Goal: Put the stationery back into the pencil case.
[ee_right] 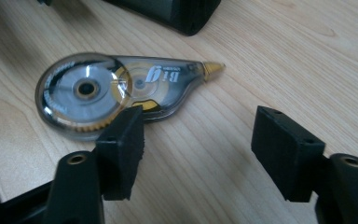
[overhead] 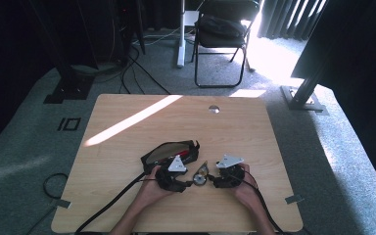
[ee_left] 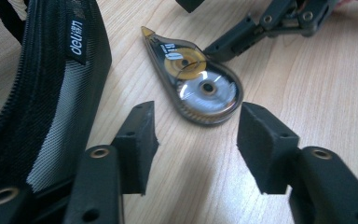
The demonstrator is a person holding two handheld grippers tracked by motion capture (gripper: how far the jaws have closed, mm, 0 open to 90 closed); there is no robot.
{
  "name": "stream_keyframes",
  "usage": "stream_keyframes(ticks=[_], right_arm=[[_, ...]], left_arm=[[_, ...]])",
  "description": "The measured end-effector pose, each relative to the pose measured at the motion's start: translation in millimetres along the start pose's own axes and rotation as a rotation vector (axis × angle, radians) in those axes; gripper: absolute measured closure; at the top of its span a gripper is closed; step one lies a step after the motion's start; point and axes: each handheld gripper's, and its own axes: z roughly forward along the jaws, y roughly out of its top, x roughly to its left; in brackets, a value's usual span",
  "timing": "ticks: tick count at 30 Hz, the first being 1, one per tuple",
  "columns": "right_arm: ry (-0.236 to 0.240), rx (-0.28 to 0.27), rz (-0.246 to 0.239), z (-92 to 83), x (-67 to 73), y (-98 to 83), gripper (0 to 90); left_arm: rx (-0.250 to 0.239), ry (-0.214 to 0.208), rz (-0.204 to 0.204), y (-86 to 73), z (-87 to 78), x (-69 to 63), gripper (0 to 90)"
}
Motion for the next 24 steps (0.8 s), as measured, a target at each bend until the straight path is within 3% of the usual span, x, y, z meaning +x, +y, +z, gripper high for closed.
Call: stream_keyframes(ticks=[8, 14, 17, 24], right_arm=[[0.017, -0.007, -0.011, 5.4, 6.3, 4.4, 26.2], [0.05, -0.009, -0.043, 9.5, 14.7, 8.9, 26.7], [0.042, -0.013, -0.057, 7.8, 15.9, 9.3, 29.7], [0.053, -0.071, 0.009, -5.3, 1.7, 5.4, 38.8]], left_arm=[[0.0, 0.019, -0.004, -0.9, 9.4, 2.3, 43.5], [0.01, 0.049, -0.003, -1.4, 18.2, 2.8, 41.0], [0.005, 0.057, -0.002, -1.2, 20.3, 3.8, 40.9], [0.015, 0.067, 0.011, -2.0, 24.2, 4.3, 41.4]])
